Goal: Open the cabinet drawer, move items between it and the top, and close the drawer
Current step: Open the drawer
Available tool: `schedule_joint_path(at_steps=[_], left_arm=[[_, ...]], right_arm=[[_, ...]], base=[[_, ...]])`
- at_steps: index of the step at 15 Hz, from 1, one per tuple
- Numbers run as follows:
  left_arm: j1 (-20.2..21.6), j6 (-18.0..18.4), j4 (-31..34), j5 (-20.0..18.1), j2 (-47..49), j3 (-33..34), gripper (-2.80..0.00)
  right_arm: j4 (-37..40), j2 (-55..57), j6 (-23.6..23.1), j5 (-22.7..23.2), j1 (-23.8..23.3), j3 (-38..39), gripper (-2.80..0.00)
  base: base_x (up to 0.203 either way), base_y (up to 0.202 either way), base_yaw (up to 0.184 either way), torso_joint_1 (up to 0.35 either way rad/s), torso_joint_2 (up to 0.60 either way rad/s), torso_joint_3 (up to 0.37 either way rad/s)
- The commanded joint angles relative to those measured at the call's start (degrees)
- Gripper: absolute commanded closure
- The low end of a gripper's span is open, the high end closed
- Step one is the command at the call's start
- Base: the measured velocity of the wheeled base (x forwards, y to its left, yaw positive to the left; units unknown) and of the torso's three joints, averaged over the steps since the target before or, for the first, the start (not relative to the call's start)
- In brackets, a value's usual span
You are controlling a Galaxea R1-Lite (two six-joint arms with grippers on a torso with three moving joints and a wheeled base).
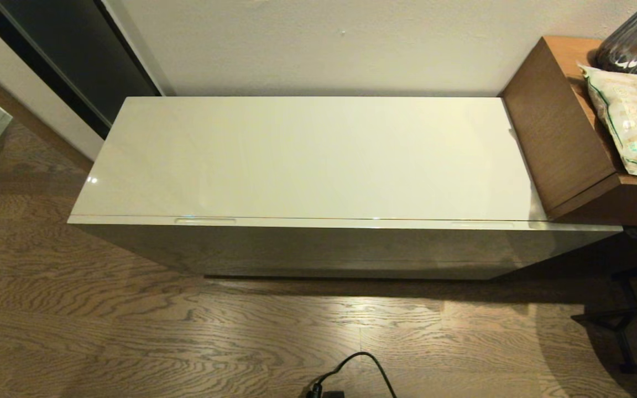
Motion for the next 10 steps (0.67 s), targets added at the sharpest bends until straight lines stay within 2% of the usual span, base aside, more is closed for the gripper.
schedule_joint_path(at_steps=[1, 10], left_arm=[[0.00, -0.01, -0.04, 0.02, 0.05, 0.00, 0.00], [0.00, -0.01, 0.01, 0.06, 0.05, 0.00, 0.00]], right_arm=[[0.20, 0.08, -1.46, 0.11, 0.00, -0.24, 0.00], [-0.53, 0.08, -1.43, 0.02, 0.00, 0.02, 0.00]], base=[[0.000, 0.000, 0.000, 0.000, 0.00, 0.000], [0.000, 0.000, 0.000, 0.000, 0.00, 0.000]])
